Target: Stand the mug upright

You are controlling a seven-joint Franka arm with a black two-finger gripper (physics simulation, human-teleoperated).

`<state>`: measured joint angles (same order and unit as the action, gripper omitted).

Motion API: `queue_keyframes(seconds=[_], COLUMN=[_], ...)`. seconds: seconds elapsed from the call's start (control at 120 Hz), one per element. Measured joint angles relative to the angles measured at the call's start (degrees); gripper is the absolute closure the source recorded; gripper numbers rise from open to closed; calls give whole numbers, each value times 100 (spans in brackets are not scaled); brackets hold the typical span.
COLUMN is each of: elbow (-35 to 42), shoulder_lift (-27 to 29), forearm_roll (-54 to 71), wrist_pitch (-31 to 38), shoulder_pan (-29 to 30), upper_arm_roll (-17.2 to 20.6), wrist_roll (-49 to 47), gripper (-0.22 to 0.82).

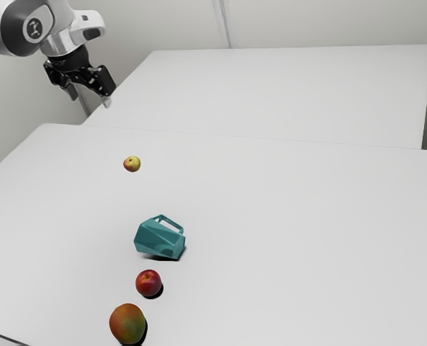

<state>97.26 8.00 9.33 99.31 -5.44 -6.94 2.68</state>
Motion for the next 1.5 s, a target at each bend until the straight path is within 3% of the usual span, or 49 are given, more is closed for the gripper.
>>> queue_keyframes(seconds=[0.275,0.575,0.892,1.5], elbow=[114,625,956,946], shoulder_lift=[-154,-576,-1263,-2680], forearm_roll=[-62,-1481,-2771,-4237], wrist_pitch=[57,-46,-864,-1270], shoulder_pan=[39,832,1521,1669], upper_arm_roll=[8,-42,-45,-26], wrist_roll=[115,214,304,607], gripper=[0,0,0,0])
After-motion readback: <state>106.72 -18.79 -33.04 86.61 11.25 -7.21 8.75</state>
